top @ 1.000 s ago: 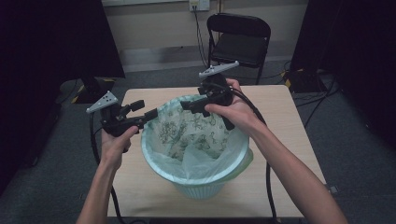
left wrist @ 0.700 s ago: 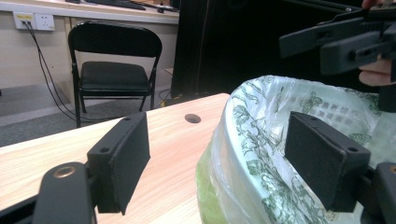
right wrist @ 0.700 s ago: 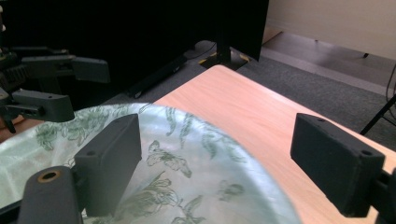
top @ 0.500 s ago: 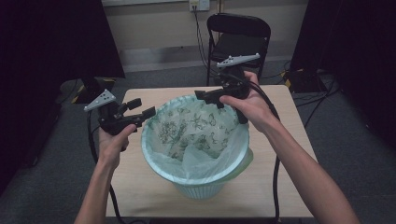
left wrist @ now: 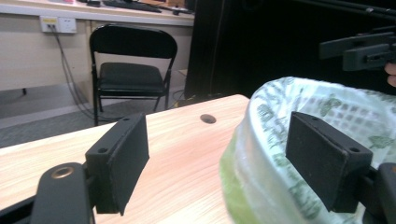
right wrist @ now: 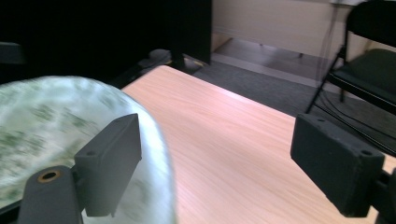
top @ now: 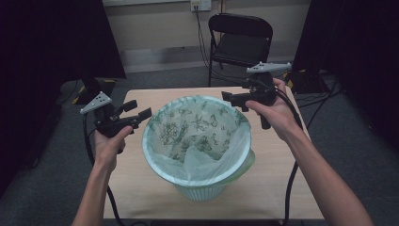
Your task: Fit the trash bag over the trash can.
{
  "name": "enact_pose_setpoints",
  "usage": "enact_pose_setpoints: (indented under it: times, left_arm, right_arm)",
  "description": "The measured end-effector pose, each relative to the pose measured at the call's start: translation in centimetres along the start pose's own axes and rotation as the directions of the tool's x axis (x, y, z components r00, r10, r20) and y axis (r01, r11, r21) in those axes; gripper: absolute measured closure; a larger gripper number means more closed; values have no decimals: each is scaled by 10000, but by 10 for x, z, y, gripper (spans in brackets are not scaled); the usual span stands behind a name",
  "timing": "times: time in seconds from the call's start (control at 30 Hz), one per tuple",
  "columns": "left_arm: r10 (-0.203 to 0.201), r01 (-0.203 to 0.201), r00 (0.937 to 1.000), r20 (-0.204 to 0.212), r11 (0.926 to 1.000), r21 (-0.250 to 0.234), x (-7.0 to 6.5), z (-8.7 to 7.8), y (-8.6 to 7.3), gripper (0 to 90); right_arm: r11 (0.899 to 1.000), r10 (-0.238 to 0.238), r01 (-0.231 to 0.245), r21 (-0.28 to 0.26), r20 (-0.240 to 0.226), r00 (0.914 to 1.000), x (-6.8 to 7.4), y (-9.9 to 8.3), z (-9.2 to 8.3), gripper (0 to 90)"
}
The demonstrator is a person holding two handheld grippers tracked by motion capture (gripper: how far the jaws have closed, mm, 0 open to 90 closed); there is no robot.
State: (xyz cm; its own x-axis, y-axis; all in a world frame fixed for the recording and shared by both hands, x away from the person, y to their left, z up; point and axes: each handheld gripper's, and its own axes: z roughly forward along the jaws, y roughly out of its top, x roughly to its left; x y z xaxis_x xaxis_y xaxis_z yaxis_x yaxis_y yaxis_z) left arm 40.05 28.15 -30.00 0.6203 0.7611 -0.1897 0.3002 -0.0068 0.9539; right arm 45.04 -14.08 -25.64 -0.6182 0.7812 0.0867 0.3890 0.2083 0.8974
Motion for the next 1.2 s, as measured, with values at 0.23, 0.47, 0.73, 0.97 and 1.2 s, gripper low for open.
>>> enact_pose_setpoints:
  times: [0.23, 0.47, 0.73, 0.97, 1.2]
  left_arm:
    - [-172, 184, 9987, -472, 9995, 246, 10, -6, -11, 236]
    - [12, 45, 9968, -797, 9975, 708, 15, -7, -23, 242]
    - [89, -8, 9982, -593, 9908, 1356, 19, -9, -49, 220]
    - [418, -232, 9957, -830, 9767, 2131, 18, -9, -74, 182]
    - [215, 16, 9962, -847, 9644, 2646, 17, -12, -101, 182]
  right_arm:
    - [9954, 868, -840, -453, 642, 9942, -30, -34, -14, 157]
    - [9903, 1340, -1284, -528, 1210, 9836, -49, -63, -30, 157]
    - [9870, 1600, -1554, -420, 1522, 9753, -46, -103, -39, 157]
    - [9848, 1701, -1735, -21, 2094, 9629, -53, -135, -38, 157]
    - [9826, 1844, -1849, -160, 1975, 9628, -45, -165, -47, 157]
